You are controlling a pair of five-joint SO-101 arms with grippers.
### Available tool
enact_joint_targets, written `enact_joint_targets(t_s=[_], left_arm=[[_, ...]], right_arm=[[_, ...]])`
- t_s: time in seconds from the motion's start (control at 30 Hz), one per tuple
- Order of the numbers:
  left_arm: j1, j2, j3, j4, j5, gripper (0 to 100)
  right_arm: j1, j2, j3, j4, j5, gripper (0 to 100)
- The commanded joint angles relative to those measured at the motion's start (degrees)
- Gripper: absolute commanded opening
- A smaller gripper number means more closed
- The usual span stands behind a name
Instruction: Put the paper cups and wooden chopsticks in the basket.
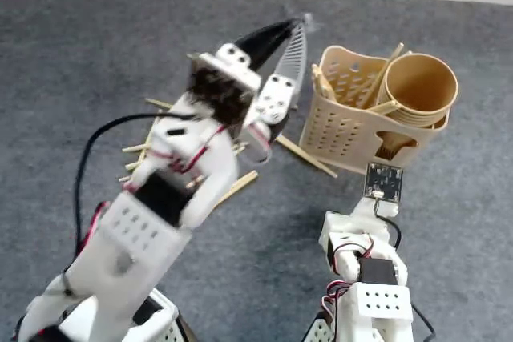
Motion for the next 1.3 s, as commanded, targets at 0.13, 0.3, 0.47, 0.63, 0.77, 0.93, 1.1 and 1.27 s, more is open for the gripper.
enact_joint_targets(t_s=[0.13,0.3,0.47,0.63,0.77,0.93,1.1,1.27], left_arm=[[1.98,14.11,-12.09,-6.77,0.79,1],[4.09,17.54,-14.46,-6.15,0.79,1],[4.35,12.44,-17.45,13.01,0.44,1],[0.92,6.9,-22.11,37.98,-1.76,1],[-4.18,5.85,-23.43,50.2,-10.37,1],[-8.66,7.78,-22.73,62.15,-16.62,1],[-11.91,17.1,-22.37,72.26,-21.89,11],[-14.64,29.49,-22.37,73.32,-25.58,8]], right_arm=[[-0.31,-0.66,5.41,-1.1,-0.44,0.6],[-0.31,-0.66,5.41,-1.1,-0.44,0.6],[-0.31,-0.66,5.41,-1.1,-0.44,0.6],[-0.31,-0.66,5.41,-1.1,-0.44,0.6],[-0.31,-0.66,5.41,-1.1,-0.44,0.6],[-0.31,-0.66,5.41,-1.1,-0.44,0.6],[-0.31,-0.66,5.41,-1.1,-0.44,0.6],[-0.31,-0.66,5.41,-1.1,-0.44,0.6]])
